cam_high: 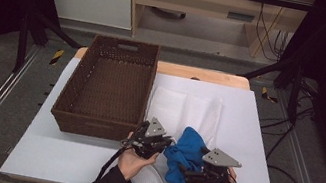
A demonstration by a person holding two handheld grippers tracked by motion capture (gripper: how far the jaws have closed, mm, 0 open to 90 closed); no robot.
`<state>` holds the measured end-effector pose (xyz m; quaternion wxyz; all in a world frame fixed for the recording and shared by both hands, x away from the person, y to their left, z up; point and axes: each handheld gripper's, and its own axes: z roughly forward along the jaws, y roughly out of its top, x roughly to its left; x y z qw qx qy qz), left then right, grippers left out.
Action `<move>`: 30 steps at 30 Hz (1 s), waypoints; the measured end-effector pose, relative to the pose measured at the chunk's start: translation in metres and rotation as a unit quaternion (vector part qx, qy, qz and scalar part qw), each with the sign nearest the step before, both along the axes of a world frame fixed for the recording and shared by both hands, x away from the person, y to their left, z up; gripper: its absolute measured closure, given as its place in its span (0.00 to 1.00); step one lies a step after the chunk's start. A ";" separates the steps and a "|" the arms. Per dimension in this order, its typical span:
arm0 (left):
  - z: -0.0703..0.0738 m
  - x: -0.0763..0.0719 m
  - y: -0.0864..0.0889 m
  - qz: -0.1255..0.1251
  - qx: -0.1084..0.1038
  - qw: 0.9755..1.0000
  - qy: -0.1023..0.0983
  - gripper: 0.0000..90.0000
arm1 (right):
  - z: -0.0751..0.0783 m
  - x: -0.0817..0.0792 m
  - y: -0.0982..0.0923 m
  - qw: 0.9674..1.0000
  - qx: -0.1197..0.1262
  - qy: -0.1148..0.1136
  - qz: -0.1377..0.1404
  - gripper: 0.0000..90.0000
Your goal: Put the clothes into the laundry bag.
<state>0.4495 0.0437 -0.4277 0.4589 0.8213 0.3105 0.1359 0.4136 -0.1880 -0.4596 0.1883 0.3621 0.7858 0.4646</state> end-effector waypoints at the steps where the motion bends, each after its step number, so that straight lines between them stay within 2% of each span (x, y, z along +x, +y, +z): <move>1: 0.000 -0.001 -0.001 -0.001 0.001 1.000 0.000 0.99 | -0.003 0.005 -0.001 1.000 0.008 0.012 0.004 0.06; 3: -0.001 0.000 -0.001 -0.003 0.004 1.000 0.000 0.99 | -0.008 0.011 0.000 0.999 0.016 0.037 0.014 0.14; 4: -0.001 0.000 -0.002 -0.002 0.004 1.000 0.001 0.99 | -0.009 0.012 0.000 0.998 0.024 0.046 0.031 0.26; 8: -0.002 0.002 -0.001 0.001 -0.002 1.000 0.003 0.99 | -0.004 0.008 -0.001 0.996 0.045 0.053 0.058 0.78; 10: 0.000 0.003 0.000 0.005 -0.006 1.000 0.006 0.99 | 0.000 0.004 -0.004 0.996 0.044 0.048 0.061 0.84; 13: 0.004 0.007 0.001 0.012 -0.007 1.000 0.007 0.99 | 0.011 -0.008 -0.005 0.996 0.034 0.019 0.079 0.86; 16: 0.009 0.010 0.000 0.008 -0.019 1.000 0.013 0.99 | 0.018 -0.020 0.005 0.993 0.020 0.004 0.117 0.86; 19: 0.014 0.010 -0.002 0.007 -0.020 1.000 0.008 0.99 | 0.016 -0.021 0.020 0.990 0.006 0.012 0.140 0.86; 22: 0.014 0.009 -0.005 0.008 -0.011 1.000 0.005 0.99 | 0.007 -0.017 0.032 0.990 -0.019 0.019 0.138 0.86; 25: 0.014 0.007 -0.007 0.006 -0.013 1.000 0.007 0.99 | 0.004 -0.014 0.037 0.994 -0.030 0.018 0.102 0.86; 28: 0.016 0.000 -0.008 -0.003 -0.013 1.000 0.000 0.99 | 0.003 -0.009 0.038 0.998 -0.040 0.001 0.040 0.86; 30: 0.017 -0.002 -0.008 -0.004 -0.011 1.000 -0.002 0.99 | 0.002 -0.005 0.040 0.998 -0.064 -0.023 0.006 0.86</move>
